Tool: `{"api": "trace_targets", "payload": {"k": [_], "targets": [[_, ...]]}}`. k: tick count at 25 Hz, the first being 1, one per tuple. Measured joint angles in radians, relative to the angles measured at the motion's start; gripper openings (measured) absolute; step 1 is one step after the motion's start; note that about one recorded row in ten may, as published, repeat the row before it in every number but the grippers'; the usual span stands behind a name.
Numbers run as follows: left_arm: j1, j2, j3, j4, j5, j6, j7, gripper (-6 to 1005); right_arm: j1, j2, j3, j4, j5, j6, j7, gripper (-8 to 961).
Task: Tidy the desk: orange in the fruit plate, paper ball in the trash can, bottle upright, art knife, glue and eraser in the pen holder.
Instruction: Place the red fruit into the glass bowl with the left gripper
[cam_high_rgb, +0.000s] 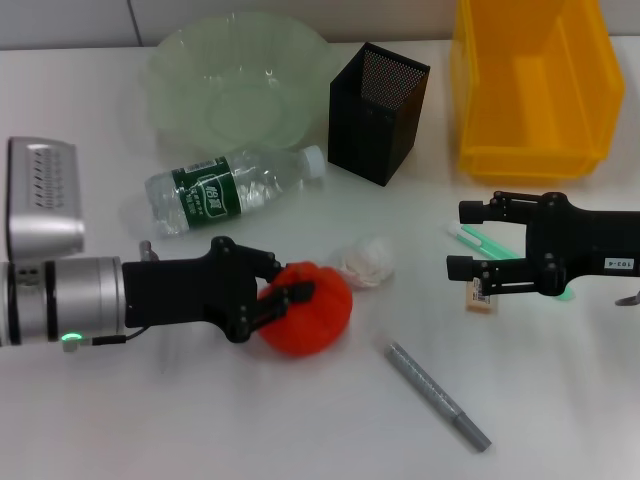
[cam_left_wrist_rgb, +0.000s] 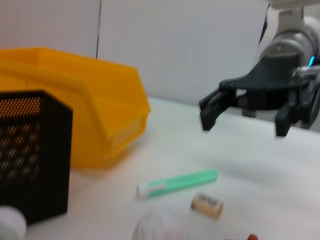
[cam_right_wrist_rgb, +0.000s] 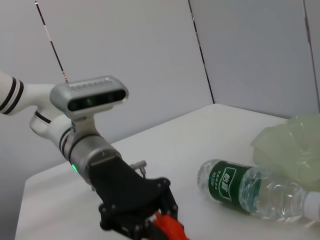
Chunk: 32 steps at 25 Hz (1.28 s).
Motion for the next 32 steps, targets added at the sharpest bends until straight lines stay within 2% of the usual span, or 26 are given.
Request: {"api": "trace_targets", "payload": {"k": [3,6,9,11,15,16,17,18,21,22,25,29,31,32], "targets": [[0.001,0.005,-0.001,0.021,-0.040,0.068,0.000,171,0.000,0.001,0.001,0.000,0.000,0.000,0.000,835],[0.009,0.019,-0.002,0.086,-0.202,0.215,-0.011,162,0.000,0.003,0.003,-0.001,0.000,0.001,0.000,835],[0.022,0.027,-0.002,0.093,-0.346,0.248,-0.008,152,0.000,0.005,0.003,-0.003,0.000,0.004,-0.001,835],[0.026,0.025,-0.001,0.092,-0.453,0.225,-0.003,139,0.001,0.007,0.000,-0.005,0.000,0.011,-0.002,835],[0.014,0.004,0.005,0.080,-0.637,0.081,0.002,97,0.004,0.010,-0.003,-0.005,0.000,0.013,-0.002,835],[-0.003,-0.001,0.005,0.038,-0.706,-0.037,0.026,93,0.004,0.011,-0.003,-0.005,0.001,0.013,-0.003,835],[-0.003,-0.001,0.005,0.038,-0.706,-0.037,0.026,89,0.004,0.011,-0.003,-0.006,0.002,0.013,-0.005,835],[-0.019,-0.002,0.003,-0.012,-0.747,-0.125,0.061,84,0.004,0.012,-0.003,-0.006,0.002,0.013,-0.008,835],[-0.048,-0.003,0.000,-0.078,-0.815,-0.275,0.134,72,0.005,0.019,-0.004,-0.006,0.004,0.013,-0.014,835],[-0.048,-0.003,0.000,-0.078,-0.815,-0.275,0.134,72,0.005,0.019,-0.004,-0.006,0.004,0.013,-0.014,835],[-0.105,-0.005,0.000,-0.150,-0.858,-0.455,0.270,73,0.004,0.023,-0.004,-0.008,0.004,0.013,-0.019,835],[-0.116,-0.006,0.000,-0.162,-0.860,-0.483,0.298,71,0.002,0.025,-0.003,-0.006,0.004,0.018,-0.028,834],[-0.149,-0.010,-0.031,-0.215,-0.868,-0.607,0.425,69,0.002,0.025,-0.004,-0.005,0.004,0.022,-0.028,834],[-0.149,-0.010,-0.031,-0.215,-0.868,-0.607,0.425,70,0.002,0.025,-0.004,-0.005,0.004,0.022,-0.028,834]]}}
